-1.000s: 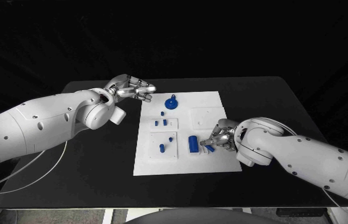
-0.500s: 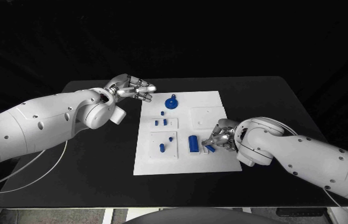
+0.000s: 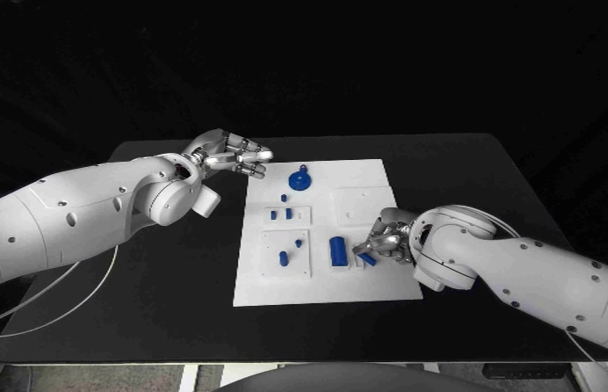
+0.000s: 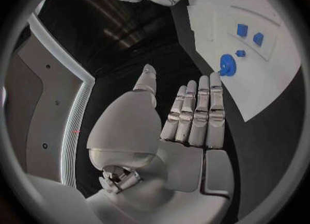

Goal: Assemble the parts on the task board

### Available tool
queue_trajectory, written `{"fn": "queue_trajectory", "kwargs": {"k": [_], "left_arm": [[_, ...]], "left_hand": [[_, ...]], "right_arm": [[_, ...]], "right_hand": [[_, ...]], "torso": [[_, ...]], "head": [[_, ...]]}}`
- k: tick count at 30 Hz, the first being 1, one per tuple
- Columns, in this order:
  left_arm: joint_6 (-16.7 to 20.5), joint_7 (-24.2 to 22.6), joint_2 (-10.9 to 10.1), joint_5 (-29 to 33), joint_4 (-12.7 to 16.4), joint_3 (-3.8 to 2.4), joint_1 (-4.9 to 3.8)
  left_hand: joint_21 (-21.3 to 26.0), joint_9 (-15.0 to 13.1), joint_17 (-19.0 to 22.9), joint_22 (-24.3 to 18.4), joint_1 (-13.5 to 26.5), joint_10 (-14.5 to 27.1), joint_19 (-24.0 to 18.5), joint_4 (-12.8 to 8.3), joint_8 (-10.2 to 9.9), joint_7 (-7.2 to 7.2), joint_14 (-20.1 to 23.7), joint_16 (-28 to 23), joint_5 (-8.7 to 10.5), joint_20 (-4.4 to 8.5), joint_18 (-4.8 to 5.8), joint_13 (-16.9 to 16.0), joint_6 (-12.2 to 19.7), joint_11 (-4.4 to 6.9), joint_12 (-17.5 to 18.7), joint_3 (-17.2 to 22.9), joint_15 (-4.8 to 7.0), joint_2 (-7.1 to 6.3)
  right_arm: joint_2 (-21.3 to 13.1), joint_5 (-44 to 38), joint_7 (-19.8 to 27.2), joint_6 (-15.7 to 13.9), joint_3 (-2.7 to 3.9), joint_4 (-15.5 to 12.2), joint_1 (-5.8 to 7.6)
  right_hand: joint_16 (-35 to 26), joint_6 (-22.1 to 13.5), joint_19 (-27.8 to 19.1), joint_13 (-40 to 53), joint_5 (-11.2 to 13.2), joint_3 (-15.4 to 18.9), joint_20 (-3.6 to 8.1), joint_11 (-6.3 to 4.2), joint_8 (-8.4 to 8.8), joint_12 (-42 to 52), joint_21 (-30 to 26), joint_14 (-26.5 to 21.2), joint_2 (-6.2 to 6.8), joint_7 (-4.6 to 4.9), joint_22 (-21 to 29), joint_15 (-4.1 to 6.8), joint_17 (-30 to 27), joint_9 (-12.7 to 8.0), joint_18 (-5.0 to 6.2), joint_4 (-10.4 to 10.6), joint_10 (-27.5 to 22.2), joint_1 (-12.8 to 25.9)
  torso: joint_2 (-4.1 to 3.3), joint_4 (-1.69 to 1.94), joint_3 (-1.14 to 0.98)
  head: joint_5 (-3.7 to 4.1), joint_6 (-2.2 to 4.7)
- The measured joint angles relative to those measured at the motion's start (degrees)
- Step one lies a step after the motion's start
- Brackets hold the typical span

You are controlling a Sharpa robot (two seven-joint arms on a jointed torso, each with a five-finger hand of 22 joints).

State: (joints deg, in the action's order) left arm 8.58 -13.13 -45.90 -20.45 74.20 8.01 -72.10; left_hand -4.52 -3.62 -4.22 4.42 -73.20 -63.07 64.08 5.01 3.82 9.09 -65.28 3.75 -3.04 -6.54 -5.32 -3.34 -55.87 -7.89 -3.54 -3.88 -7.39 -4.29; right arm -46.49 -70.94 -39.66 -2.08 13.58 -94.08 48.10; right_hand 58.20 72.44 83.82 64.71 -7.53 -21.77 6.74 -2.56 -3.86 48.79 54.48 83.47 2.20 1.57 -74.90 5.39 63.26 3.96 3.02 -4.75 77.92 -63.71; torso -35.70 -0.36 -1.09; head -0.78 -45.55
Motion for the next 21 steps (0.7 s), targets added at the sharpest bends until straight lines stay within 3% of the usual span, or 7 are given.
{"fn": "queue_trajectory", "kwargs": {"k": [10, 14, 18, 21], "left_arm": [[0.0, 0.1, 0.0, 0.0, 0.0, 0.0, 0.0], [0.0, 0.1, 0.0, 0.0, 0.0, 0.0, 0.0], [0.0, 0.1, 0.0, 0.0, 0.0, 0.0, 0.0], [0.0, 0.1, 0.0, -0.1, 0.0, 0.01, 0.0]], "left_hand": [[0.0, 0.0, 0.0, 0.0, 0.0, 0.0, 0.0, 0.0, 0.0, 0.0, 0.2, 0.0, 0.0, 0.0, 0.0, 0.0, 0.0, 0.0, 0.0, 0.0, -0.19, 0.0], [0.0, 0.0, 0.0, 0.0, 0.0, 0.0, 0.0, 0.0, 0.0, 0.0, 0.2, 0.0, 0.0, 0.0, 0.0, 0.0, 0.0, 0.0, 0.0, 0.0, -0.19, 0.0], [0.0, 0.0, 0.0, 0.0, 0.0, 0.0, 0.0, 0.0, 0.0, 0.0, 0.2, 0.0, 0.0, 0.0, 0.0, 0.0, 0.0, 0.0, 0.0, 0.0, -0.19, 0.0], [0.0, 0.0, 0.0, 0.0, 0.0, 0.0, 0.0, 0.0, 0.0, 0.0, 0.2, 0.0, 0.0, 0.0, 0.0, 0.0, 0.0, 0.0, 0.0, 0.0, -0.19, 0.0]], "right_arm": [[0.1, -0.5, 0.2, 0.2, -0.01, 0.1, -0.01], [0.1, -0.9, 0.2, 0.4, -0.01, 0.1, 0.0], [0.1, -1.4, 0.2, 0.9, 0.01, 0.1, 0.02], [0.1, -2.0, 0.1, 1.2, 0.02, -0.1, 0.03]], "right_hand": [[0.5, 0.1, 0.0, 0.0, -0.5, -0.3, 0.0, -0.19, 0.0, 0.3, 0.3, 0.0, -0.96, 0.07, 0.0, 0.0, 0.4, -0.1, 0.0, 0.3, 0.2, 1.3], [0.5, 0.2, 0.0, 0.1, -2.1, -1.0, 0.0, -0.2, 0.0, 0.3, 0.7, 0.0, 0.02, 0.0, 0.0, 0.0, 0.4, -0.1, 0.0, 0.1, 0.2, 2.9], [0.5, 0.5, 0.0, 0.1, -5.1, 1.1, 0.0, -0.2, 0.0, 0.3, 0.7, 0.0, 1.01, -0.06, 0.0, 0.0, 0.4, -0.1, 0.0, 1.0, 0.2, 3.9], [0.5, 0.6, 0.0, 0.1, -5.4, 3.0, 0.0, -0.2, 0.02, 0.3, 0.7, 0.0, 1.82, -0.01, 0.0, 0.0, 0.5, -0.2, 0.0, 2.2, 0.2, 3.1]], "torso": [[0.0, 0.02, 0.0], [0.0, 0.03, 0.0], [0.0, 0.04, 0.01], [0.0, 0.03, 0.01]], "head": [[-0.02, -0.02], [-0.03, -0.02], [-0.06, -0.02], [-0.07, -0.02]]}}
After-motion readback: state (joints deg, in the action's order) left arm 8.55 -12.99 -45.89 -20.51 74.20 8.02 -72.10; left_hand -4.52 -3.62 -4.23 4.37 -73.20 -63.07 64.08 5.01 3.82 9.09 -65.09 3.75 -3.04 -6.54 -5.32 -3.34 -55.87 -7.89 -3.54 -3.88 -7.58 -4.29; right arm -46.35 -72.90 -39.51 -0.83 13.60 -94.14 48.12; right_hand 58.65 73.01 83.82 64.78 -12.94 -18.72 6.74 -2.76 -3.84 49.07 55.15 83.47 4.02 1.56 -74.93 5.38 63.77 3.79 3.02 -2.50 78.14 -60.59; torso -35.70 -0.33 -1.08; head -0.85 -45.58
